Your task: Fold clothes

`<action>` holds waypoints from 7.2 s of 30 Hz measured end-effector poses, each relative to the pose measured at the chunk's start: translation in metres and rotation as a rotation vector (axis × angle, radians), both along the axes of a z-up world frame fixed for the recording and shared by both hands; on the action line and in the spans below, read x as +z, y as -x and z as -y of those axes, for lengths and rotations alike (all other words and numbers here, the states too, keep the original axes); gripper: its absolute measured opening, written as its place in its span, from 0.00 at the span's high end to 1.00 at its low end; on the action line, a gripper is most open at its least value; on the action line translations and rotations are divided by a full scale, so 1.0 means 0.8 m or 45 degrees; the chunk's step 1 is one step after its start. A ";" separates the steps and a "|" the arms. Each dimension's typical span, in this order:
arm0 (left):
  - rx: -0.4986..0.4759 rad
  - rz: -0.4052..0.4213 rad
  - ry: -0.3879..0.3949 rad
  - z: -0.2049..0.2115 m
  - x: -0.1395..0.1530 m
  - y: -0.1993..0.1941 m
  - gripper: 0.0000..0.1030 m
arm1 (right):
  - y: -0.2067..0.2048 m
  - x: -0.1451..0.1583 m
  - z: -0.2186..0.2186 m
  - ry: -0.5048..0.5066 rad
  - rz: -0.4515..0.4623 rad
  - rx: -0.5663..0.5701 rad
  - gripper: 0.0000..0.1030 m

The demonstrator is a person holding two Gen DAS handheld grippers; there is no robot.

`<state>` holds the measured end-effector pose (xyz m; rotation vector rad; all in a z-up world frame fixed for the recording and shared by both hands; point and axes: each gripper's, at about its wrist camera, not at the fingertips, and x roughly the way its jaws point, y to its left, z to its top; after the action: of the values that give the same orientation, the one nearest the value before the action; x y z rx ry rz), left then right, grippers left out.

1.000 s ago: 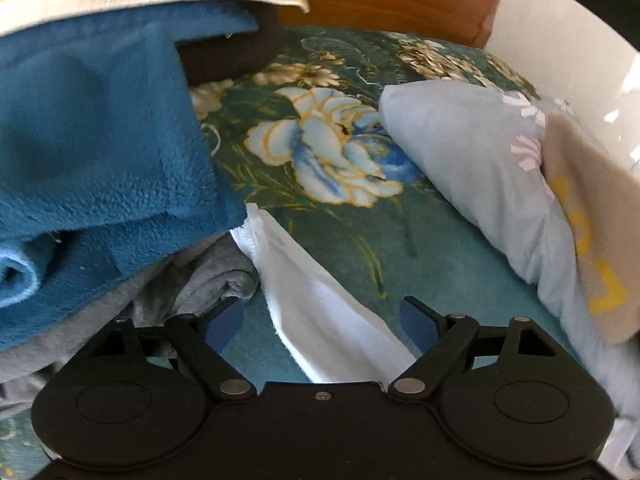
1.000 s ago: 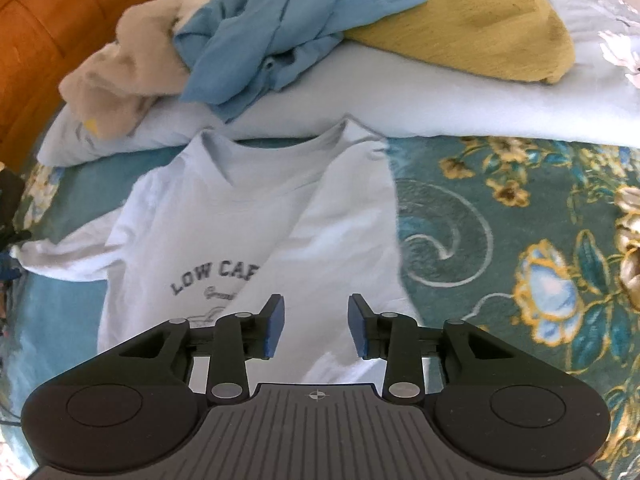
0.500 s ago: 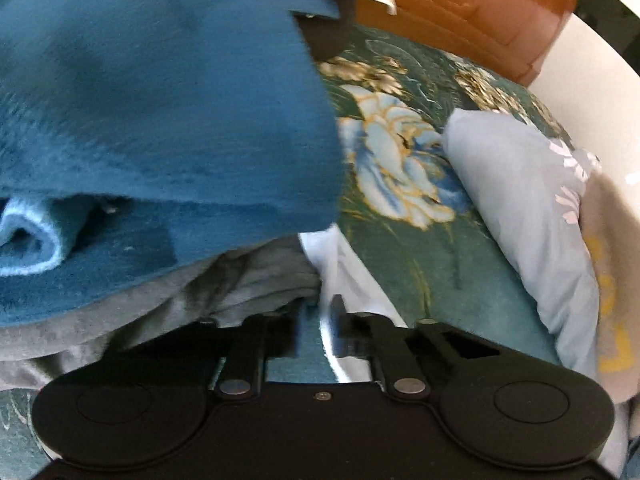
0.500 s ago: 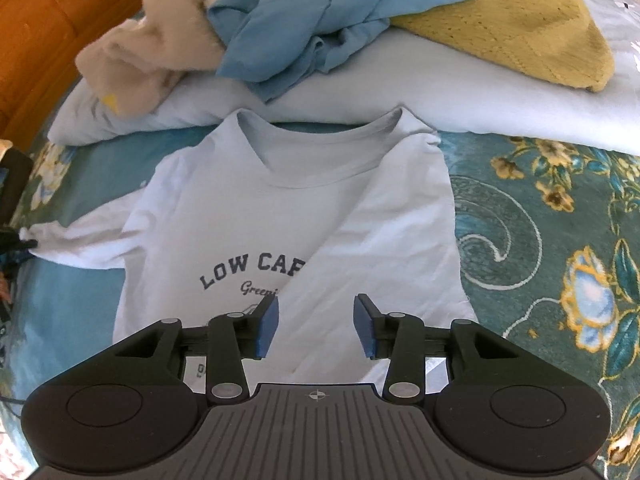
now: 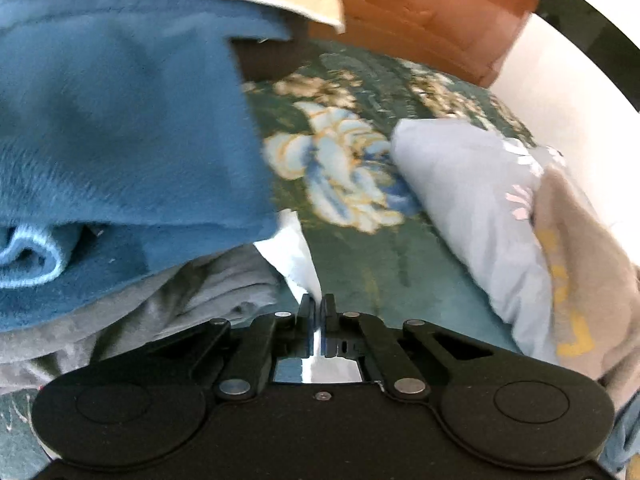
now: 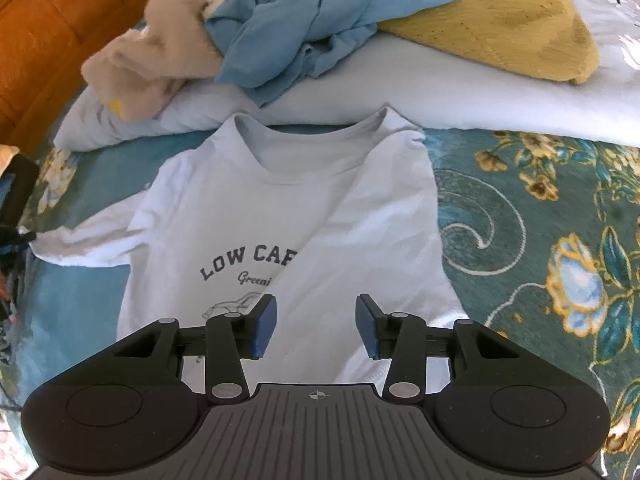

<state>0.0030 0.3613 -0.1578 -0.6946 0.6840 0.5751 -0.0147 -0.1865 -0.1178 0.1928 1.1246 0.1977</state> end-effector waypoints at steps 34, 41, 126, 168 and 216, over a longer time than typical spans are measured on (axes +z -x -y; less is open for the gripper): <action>-1.464 0.353 0.131 0.434 0.085 0.058 1.00 | 0.121 -0.008 0.125 -0.149 0.012 -0.340 0.60; -1.644 0.157 0.165 0.488 0.029 0.101 1.00 | 0.142 -0.020 0.143 -0.181 -0.024 -0.410 0.60; -1.269 -0.225 -0.501 0.330 -0.049 -0.013 0.30 | 0.183 -0.027 0.104 -0.513 -0.021 -0.499 0.95; -1.251 -0.208 -0.505 0.329 -0.051 -0.025 0.21 | 0.144 -0.087 0.116 -1.002 0.017 -0.623 0.95; -1.176 -0.195 -0.246 0.219 -0.013 0.022 0.11 | 0.251 -0.022 0.074 -0.408 -0.190 -0.392 0.65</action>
<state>-0.0147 0.1862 -0.1680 -0.1039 0.9820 -0.1643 -0.2151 -0.2456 -0.1355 0.6698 1.1911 0.0882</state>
